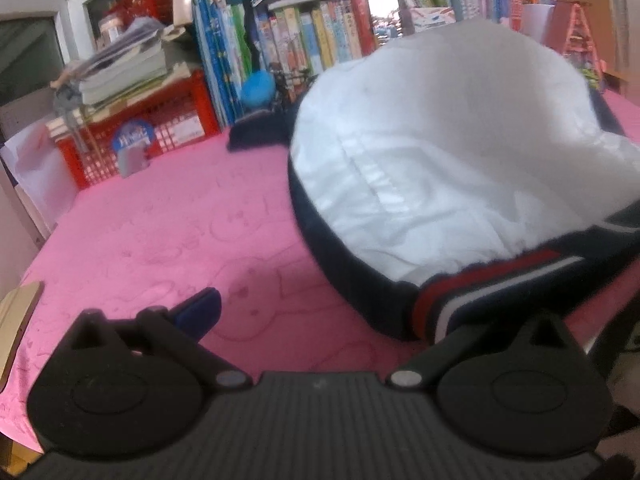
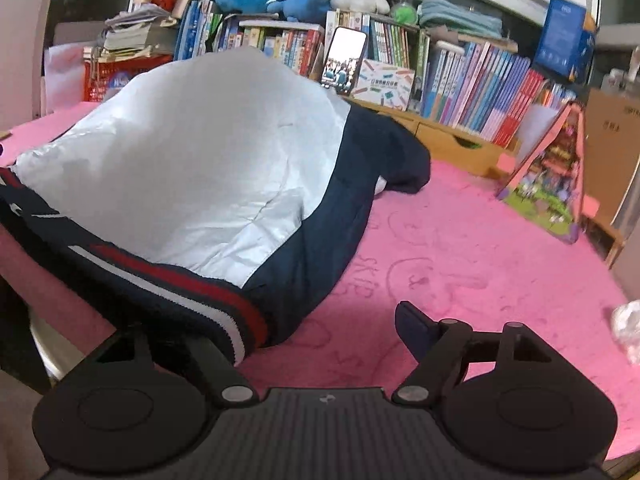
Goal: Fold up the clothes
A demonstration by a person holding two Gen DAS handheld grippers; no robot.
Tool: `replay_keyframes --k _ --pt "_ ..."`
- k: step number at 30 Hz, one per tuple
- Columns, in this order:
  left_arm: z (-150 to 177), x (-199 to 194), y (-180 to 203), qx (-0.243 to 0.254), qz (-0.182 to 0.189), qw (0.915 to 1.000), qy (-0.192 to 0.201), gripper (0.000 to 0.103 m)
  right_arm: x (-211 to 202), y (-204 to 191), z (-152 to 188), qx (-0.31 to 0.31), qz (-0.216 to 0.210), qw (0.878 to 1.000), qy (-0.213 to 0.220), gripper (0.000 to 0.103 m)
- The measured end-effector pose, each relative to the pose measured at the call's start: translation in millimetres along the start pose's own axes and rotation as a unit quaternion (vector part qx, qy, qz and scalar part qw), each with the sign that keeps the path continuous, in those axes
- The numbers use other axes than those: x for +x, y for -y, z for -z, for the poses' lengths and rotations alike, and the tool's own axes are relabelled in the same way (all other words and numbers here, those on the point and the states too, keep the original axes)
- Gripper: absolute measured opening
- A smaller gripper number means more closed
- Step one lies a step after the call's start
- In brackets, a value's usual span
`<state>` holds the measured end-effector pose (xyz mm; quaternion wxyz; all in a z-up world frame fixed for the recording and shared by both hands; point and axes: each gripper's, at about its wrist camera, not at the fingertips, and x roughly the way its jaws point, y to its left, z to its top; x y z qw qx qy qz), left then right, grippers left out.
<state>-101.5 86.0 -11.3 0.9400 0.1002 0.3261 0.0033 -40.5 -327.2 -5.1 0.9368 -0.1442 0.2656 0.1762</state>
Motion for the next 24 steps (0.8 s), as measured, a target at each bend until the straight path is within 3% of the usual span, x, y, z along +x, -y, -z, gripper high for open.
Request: replay_keyframes --k 5,11,17,21,24 --pt "3 -10 -5 0.02 0.058 0.998 0.017 0.103 4 4 0 0.018 -0.005 1.0 0.004 0.079" --pt "-3 -12 -19 0.023 0.138 0.9894 0.039 0.103 0 10 0 0.018 -0.027 0.999 0.004 0.078" --pt "1 -4 -36 -0.031 0.225 0.9726 0.05 0.103 3 14 -3 0.02 -0.045 0.999 0.001 0.079" --pt "8 0 -50 -0.073 0.29 0.9527 0.054 0.103 7 13 -2 0.018 -0.045 0.999 0.0 0.081" --pt "9 -6 -60 -0.087 0.311 0.944 0.069 0.103 9 17 -1 0.027 -0.046 0.999 -0.003 0.084"
